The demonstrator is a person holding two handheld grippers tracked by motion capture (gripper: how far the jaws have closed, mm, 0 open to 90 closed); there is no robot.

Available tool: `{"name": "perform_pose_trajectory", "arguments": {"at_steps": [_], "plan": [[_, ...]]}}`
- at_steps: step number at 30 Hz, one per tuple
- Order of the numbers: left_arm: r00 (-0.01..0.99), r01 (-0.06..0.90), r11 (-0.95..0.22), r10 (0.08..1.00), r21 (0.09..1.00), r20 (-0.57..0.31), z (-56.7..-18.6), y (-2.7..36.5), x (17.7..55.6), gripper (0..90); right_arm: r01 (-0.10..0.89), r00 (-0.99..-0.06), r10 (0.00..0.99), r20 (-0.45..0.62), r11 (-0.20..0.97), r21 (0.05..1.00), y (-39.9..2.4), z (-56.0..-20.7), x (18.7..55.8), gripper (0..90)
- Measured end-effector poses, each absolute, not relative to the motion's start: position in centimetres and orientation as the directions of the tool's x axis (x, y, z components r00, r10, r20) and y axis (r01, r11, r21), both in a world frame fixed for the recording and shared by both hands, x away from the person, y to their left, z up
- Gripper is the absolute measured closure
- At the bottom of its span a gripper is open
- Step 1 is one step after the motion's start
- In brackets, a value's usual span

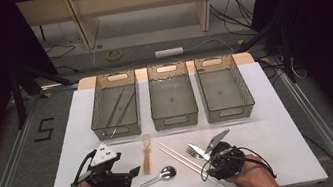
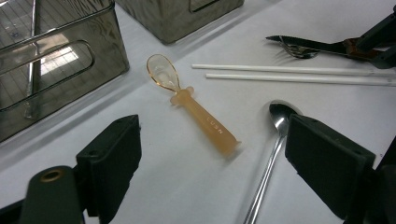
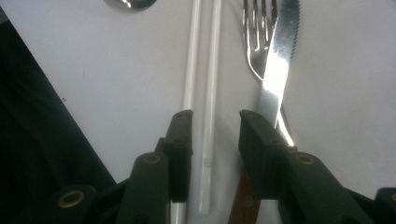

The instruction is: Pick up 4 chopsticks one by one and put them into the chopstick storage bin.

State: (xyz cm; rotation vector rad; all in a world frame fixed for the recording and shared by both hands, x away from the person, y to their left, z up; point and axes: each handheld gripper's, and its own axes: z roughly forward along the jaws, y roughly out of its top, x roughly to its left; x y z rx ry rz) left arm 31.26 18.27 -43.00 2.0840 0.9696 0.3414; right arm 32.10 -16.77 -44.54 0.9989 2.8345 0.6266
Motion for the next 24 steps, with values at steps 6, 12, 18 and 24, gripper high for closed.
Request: {"name": "perform_pose_trajectory", "arguments": {"at_steps": [6, 12, 18, 24], "plan": [[0.671, 0.52, -0.391, 0.737, 0.76, -0.08, -43.0, 18.3, 31.1, 17.9, 0.595, -0.786, 0.614, 0.072, 0.719, 0.358, -16.3, -45.1, 32.3, 71.1], [0.673, 0.514, -0.388, 0.736, 0.765, -0.079, -42.9, 18.3, 31.0, 17.9, 0.603, -0.784, 0.617, 0.07, 0.728, 0.328, -16.0, -45.6, 32.4, 75.1], [0.671, 0.512, -0.384, 0.737, 0.768, -0.079, -42.9, 18.3, 30.9, 17.9, 0.604, -0.783, 0.618, 0.062, 0.735, 0.308, -15.8, -46.0, 32.4, 78.1], [0.675, 0.512, -0.392, 0.734, 0.764, -0.075, -43.0, 18.1, 30.9, 17.9, 0.596, -0.787, 0.617, 0.031, 0.746, 0.298, -15.4, -46.0, 32.3, 81.1]]}}
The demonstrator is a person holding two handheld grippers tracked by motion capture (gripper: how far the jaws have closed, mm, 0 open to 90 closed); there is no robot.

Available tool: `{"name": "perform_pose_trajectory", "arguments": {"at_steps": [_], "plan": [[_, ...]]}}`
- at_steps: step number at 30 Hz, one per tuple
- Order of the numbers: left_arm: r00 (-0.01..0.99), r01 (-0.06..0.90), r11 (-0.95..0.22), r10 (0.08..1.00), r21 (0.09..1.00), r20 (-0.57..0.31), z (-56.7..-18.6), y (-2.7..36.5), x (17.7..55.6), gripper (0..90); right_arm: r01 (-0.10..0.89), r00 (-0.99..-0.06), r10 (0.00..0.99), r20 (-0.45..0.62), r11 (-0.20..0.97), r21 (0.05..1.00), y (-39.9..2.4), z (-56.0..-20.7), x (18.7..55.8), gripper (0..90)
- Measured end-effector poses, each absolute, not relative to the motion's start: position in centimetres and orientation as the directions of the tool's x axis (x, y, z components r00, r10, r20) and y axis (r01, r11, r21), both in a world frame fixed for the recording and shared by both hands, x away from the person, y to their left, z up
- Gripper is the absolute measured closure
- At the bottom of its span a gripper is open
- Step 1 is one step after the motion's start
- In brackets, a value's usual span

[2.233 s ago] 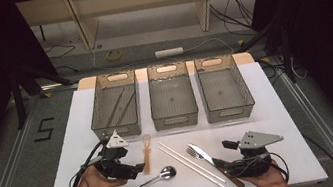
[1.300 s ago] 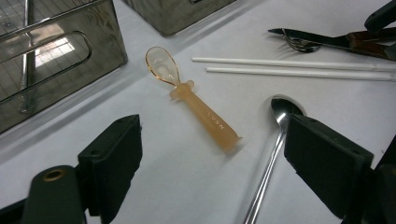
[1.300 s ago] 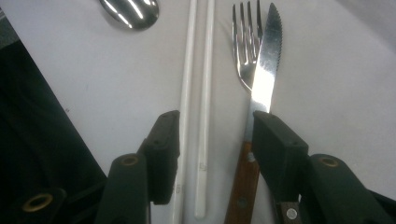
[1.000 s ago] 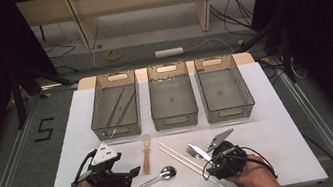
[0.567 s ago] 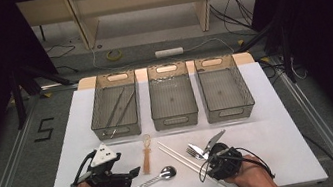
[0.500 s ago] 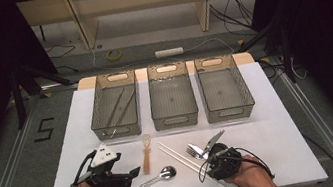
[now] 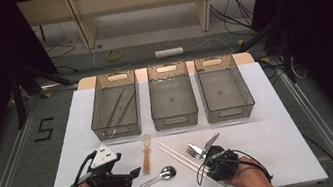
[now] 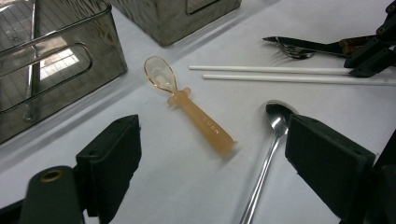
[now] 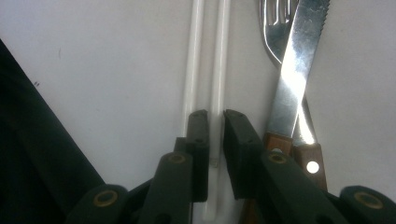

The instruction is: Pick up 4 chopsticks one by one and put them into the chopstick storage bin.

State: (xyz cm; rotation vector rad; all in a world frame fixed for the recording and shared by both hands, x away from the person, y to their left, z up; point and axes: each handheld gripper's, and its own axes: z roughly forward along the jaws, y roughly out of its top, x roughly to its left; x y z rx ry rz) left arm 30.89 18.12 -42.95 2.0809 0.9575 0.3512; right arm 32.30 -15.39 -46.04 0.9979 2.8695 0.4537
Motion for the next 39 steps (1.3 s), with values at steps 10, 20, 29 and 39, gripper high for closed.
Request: {"name": "perform_pose_trajectory", "arguments": {"at_steps": [10, 20, 29, 39], "plan": [[0.68, 0.506, -0.401, 0.731, 0.764, -0.066, -42.9, 18.0, 30.8, 17.9, 0.597, -0.782, 0.624, -0.009, 0.752, 0.28, -14.8, -46.0, 32.1, 84.3], [0.681, 0.503, -0.401, 0.729, 0.766, -0.066, -42.9, 18.0, 30.8, 17.9, 0.592, -0.782, 0.623, -0.012, 0.75, 0.294, -14.7, -45.6, 32.2, 84.8], [0.69, 0.5, -0.403, 0.72, 0.767, -0.072, -43.0, 17.5, 31.0, 18.1, 0.566, -0.795, 0.606, -0.026, 0.757, 0.328, -14.9, -44.3, 32.6, 85.0], [0.724, 0.478, -0.424, 0.687, 0.769, -0.072, -43.0, 15.8, 31.6, 18.8, 0.546, -0.802, 0.596, -0.042, 0.759, 0.354, -15.2, -43.0, 32.8, 85.2]]}}
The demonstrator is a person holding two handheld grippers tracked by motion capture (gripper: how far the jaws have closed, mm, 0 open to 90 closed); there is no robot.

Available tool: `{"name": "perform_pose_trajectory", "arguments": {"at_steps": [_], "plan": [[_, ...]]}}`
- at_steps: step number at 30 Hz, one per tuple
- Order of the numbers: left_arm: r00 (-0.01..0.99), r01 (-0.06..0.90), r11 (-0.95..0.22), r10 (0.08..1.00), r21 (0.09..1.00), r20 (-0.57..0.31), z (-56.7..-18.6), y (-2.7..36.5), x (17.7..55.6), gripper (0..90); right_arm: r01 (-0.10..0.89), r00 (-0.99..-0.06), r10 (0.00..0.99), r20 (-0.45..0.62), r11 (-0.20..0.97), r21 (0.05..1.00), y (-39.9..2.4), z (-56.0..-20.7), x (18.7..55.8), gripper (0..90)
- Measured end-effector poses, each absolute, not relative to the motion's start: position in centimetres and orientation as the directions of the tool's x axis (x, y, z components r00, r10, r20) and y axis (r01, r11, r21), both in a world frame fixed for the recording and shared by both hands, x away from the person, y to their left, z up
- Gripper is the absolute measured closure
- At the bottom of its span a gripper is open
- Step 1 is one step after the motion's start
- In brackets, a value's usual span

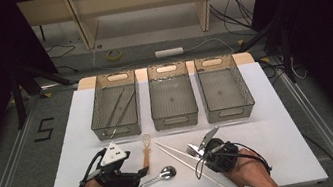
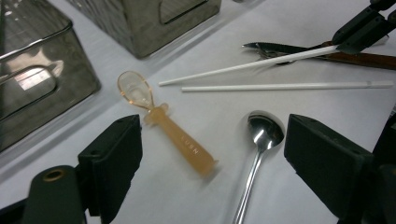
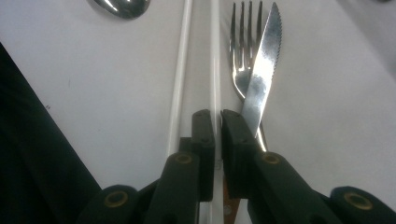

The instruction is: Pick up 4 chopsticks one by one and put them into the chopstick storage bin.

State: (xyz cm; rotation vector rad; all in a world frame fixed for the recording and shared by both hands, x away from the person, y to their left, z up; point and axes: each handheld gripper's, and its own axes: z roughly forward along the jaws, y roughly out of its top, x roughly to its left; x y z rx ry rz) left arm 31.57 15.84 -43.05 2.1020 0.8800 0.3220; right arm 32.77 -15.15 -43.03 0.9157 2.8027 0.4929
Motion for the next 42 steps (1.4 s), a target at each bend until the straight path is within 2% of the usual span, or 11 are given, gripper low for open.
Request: {"name": "perform_pose_trajectory", "arguments": {"at_steps": [7, 20, 34, 42], "plan": [[0.803, 0.396, -0.529, 0.596, 0.75, -0.003, -43.4, 12.0, 33.9, 19.6, 0.54, -0.806, 0.591, -0.04, 0.761, 0.36, -15.2, -42.5, 33.0, 85.1], [0.886, 0.282, -0.722, 0.449, 0.632, 0.118, -46.0, 7.0, 37.7, 24.4, 0.527, -0.815, 0.577, -0.041, 0.77, 0.36, -15.5, -41.8, 33.1, 85.0], [0.919, 0.19, -0.798, 0.349, 0.572, 0.183, -47.2, 4.7, 38.3, 39.1, 0.511, -0.826, 0.562, -0.043, 0.779, 0.362, -15.3, -41.7, 33.0, 85.0], [0.922, 0.173, -0.801, 0.336, 0.573, 0.191, -47.3, 4.4, 38.4, 45.1, 0.506, -0.83, 0.556, -0.043, 0.783, 0.362, -15.3, -41.7, 33.1, 84.9]]}}
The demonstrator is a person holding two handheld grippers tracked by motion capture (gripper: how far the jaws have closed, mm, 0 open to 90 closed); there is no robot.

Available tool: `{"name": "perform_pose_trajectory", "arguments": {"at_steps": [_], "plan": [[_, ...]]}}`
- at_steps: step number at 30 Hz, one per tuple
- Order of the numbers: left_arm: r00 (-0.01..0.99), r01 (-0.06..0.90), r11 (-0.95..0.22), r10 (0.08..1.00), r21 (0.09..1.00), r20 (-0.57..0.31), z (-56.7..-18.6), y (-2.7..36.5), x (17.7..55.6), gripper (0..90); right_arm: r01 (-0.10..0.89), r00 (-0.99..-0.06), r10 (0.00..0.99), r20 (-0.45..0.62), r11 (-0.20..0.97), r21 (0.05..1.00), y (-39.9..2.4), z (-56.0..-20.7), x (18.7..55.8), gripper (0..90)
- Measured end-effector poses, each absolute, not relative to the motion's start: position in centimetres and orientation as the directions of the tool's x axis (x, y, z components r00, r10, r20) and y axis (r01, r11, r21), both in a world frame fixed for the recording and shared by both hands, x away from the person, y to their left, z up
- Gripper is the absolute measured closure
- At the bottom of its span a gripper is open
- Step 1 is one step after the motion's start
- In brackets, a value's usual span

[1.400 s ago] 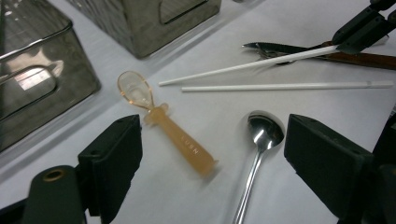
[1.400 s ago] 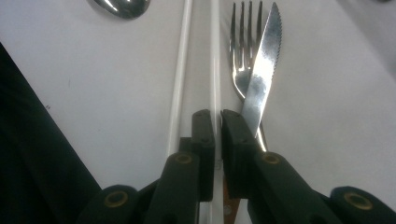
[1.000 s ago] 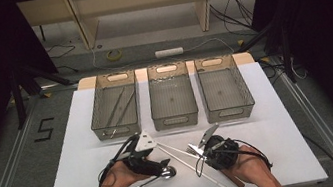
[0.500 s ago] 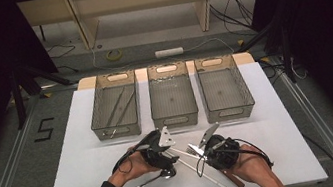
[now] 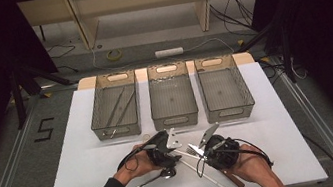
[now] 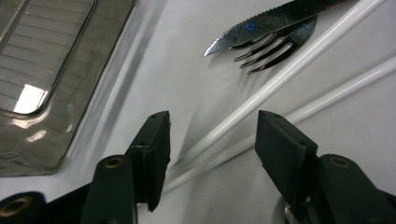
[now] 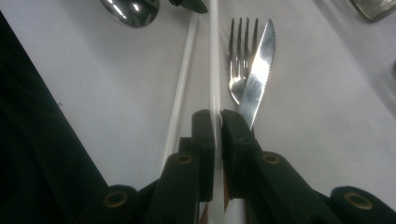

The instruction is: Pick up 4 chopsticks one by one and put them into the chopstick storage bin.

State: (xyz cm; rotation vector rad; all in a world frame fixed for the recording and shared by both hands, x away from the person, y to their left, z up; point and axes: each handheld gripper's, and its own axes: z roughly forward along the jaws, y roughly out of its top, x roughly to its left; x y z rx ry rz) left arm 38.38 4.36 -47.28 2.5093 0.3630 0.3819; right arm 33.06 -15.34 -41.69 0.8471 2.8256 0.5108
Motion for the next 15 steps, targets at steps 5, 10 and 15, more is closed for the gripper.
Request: {"name": "perform_pose_trajectory", "arguments": {"at_steps": [5, 10, 15], "plan": [[0.928, 0.154, -0.806, 0.317, 0.572, 0.196, -47.1, 4.3, 38.29, 48.5, 0.501, -0.833, 0.552, -0.045, 0.785, 0.364, -15.36, -41.59, 33.05, 84.9], [0.934, 0.127, -0.806, 0.293, 0.578, 0.203, -46.78, 3.98, 37.91, 51.2, 0.495, -0.837, 0.546, -0.048, 0.79, 0.361, -15.3, -41.49, 33.02, 84.9], [0.939, 0.1, -0.813, 0.269, 0.574, 0.216, -46.63, 3.58, 37.68, 54.5, 0.494, -0.837, 0.545, -0.047, 0.79, 0.362, -15.21, -41.48, 32.96, 84.9]]}}
